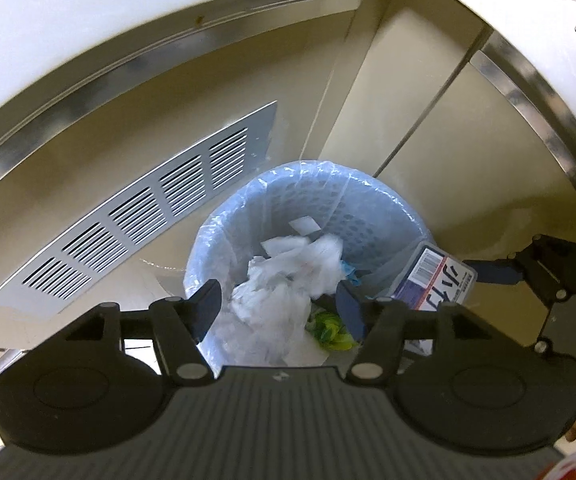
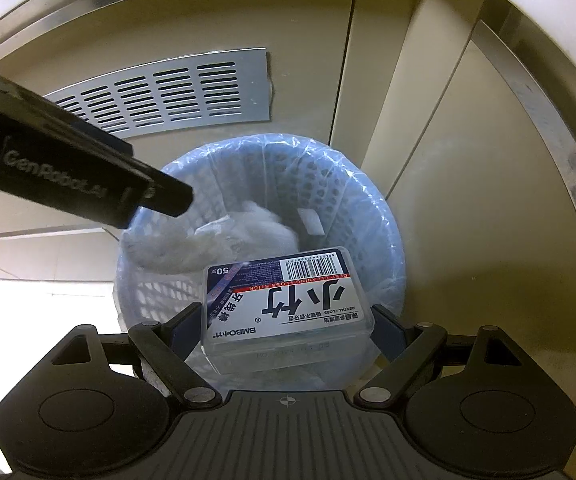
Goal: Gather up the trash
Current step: 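Raise both grippers back up toward the bottles on the counter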
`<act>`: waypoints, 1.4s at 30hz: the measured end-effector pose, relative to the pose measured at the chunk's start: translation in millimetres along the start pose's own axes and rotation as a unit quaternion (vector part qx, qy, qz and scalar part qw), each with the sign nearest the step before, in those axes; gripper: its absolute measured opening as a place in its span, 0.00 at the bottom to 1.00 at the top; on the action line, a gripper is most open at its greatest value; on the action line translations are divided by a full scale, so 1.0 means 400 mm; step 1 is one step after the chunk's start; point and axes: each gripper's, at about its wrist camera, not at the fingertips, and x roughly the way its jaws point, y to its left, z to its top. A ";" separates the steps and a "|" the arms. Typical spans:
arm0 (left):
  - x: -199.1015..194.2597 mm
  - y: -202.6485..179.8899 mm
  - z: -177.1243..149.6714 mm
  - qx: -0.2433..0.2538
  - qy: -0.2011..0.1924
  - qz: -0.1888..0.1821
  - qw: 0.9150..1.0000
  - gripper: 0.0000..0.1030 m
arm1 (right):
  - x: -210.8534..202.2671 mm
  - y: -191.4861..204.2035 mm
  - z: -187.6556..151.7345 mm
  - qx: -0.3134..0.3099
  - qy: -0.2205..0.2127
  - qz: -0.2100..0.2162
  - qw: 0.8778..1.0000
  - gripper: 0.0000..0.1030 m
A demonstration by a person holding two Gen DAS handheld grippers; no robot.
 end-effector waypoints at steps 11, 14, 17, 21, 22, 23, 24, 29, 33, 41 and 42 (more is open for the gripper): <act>-0.037 0.038 -0.030 -0.020 -0.004 0.019 1.000 0.58 | -0.013 -0.001 0.029 0.005 -0.023 0.023 0.999 0.84; -0.047 0.052 -0.036 -0.028 -0.006 0.022 0.999 0.58 | -0.013 0.005 0.037 0.000 -0.029 0.020 0.999 0.85; -0.058 0.068 -0.044 -0.036 -0.008 0.026 0.999 0.58 | -0.009 0.005 0.039 0.001 -0.026 0.019 0.999 0.87; -0.066 0.081 -0.056 -0.042 -0.008 0.029 0.999 0.58 | -0.010 0.008 0.031 -0.007 -0.021 0.018 1.000 0.87; -0.068 0.083 -0.059 -0.043 -0.008 0.030 0.999 0.58 | -0.011 0.008 0.030 -0.008 -0.019 0.017 1.000 0.87; -0.069 0.085 -0.062 -0.044 -0.008 0.029 0.999 0.58 | -0.011 0.008 0.028 -0.008 -0.018 0.017 1.000 0.87; -0.071 0.086 -0.065 -0.044 -0.009 0.029 0.999 0.58 | -0.013 0.007 0.025 -0.009 -0.018 0.017 1.000 0.87; -0.086 0.088 -0.074 -0.045 -0.013 0.028 0.999 0.58 | -0.025 0.018 0.021 -0.014 -0.018 0.016 1.000 0.87; -0.110 0.082 -0.080 -0.042 -0.024 0.025 0.999 0.58 | -0.049 0.032 0.023 -0.017 -0.027 0.018 0.999 0.87; -0.229 0.074 -0.068 -0.042 -0.081 0.008 0.996 0.58 | -0.176 0.057 0.058 -0.030 -0.087 0.026 0.995 0.87; -0.250 0.075 -0.065 -0.042 -0.092 0.005 0.995 0.58 | -0.198 0.061 0.064 -0.033 -0.099 0.027 0.994 0.87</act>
